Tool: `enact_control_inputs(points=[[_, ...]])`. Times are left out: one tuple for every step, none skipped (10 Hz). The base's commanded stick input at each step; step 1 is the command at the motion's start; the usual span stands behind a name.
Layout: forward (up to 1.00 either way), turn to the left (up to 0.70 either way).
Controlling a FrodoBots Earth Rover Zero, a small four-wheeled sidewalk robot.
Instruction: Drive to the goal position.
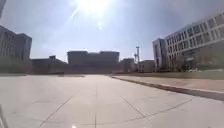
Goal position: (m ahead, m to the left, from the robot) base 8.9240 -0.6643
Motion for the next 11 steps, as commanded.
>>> enact_control_inputs(points=[[1.00,0.05],[1.00,0.05],[1.00,0.05],[1.00,0.05],[1.00,0.05],[1.00,0.05],[1.00,0.05],[1.00,0.05],[1.00,0.05],[1.00,0.05],[1.00,0.05]])
